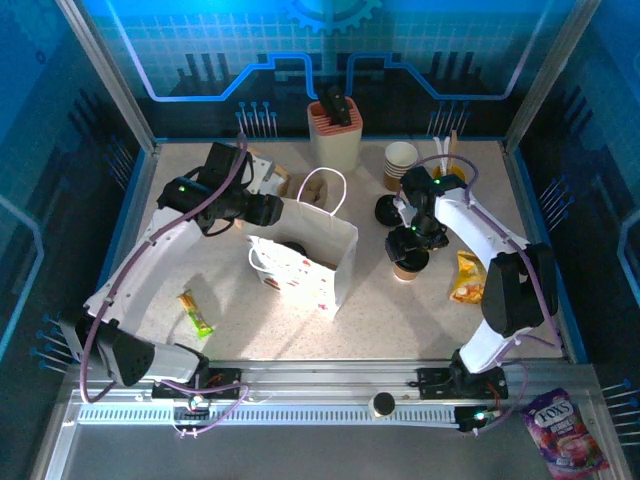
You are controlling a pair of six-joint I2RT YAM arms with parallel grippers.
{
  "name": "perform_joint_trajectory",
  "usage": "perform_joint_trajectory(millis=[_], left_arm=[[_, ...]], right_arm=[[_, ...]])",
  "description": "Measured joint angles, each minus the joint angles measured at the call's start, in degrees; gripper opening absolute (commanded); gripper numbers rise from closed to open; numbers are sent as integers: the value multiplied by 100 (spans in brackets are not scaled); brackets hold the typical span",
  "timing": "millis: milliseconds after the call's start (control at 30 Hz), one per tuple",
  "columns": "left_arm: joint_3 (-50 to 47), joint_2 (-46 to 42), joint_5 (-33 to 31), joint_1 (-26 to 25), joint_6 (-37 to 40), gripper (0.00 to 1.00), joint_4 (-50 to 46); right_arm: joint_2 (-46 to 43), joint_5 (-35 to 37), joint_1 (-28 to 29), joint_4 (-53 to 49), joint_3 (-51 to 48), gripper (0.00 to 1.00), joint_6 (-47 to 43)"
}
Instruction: Pack the takeout coffee
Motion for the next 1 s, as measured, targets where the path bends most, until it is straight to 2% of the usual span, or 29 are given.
perform_joint_trajectory(millis=[667, 733, 867, 1000], left_arm=[[0, 0, 39, 0, 0, 65, 0], [0, 0, 39, 0, 0, 67, 0], [0, 0, 37, 0, -22, 81, 0], [0, 0, 59, 66, -129, 83, -2]], right_arm=[[-13, 22, 0, 2, -68, 70, 0], [-20, 20, 0, 2, -68, 69, 0], [-50, 20, 0, -2, -68, 67, 2], [-195, 22, 0, -114, -11, 67, 2]])
